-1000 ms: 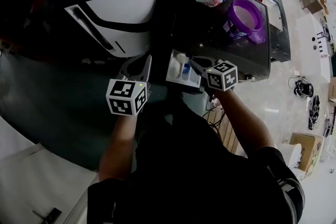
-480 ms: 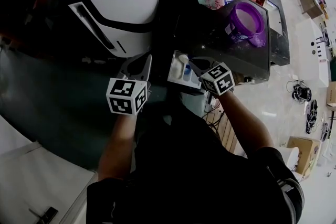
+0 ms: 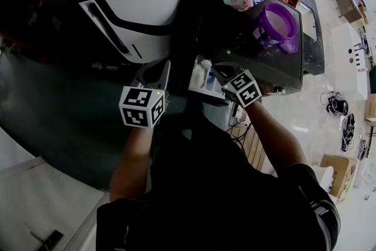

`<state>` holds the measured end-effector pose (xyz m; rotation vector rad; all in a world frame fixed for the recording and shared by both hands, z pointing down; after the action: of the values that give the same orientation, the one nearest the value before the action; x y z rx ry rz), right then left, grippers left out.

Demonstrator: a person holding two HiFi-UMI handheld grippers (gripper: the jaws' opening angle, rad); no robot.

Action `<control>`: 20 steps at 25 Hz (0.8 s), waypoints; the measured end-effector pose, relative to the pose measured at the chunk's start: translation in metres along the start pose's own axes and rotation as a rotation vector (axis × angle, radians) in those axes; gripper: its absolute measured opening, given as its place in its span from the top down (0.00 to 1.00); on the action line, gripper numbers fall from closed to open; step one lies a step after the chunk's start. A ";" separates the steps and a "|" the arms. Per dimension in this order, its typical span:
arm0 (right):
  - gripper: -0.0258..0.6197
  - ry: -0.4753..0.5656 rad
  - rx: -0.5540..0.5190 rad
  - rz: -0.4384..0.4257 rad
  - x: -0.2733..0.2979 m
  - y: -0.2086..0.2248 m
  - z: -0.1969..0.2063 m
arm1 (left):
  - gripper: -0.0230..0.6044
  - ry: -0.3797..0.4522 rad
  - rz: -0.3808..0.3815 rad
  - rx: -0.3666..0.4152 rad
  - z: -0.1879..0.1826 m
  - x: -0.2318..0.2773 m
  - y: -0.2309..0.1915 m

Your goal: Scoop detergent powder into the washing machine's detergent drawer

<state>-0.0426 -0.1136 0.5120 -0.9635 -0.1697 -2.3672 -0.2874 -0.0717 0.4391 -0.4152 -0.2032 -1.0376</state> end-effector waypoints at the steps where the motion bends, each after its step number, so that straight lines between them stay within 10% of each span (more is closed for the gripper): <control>1: 0.93 -0.002 -0.006 0.001 0.000 0.000 0.000 | 0.95 -0.001 0.000 0.000 0.000 0.000 0.000; 20: 0.93 -0.041 -0.213 0.030 0.001 -0.016 -0.004 | 0.95 -0.004 -0.008 0.000 0.002 -0.004 -0.002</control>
<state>-0.0548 -0.1022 0.5113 -1.1055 0.0822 -2.3738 -0.2907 -0.0687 0.4400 -0.4169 -0.2085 -1.0444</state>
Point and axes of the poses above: the fingertips, and each gripper's own axes: x forward along the fingers, y to its right, z out of its underside, the point moved 9 cm from there along -x, backward along the fingers, and after that the axes turned 2 degrees about -x, right-handed, at the moved point
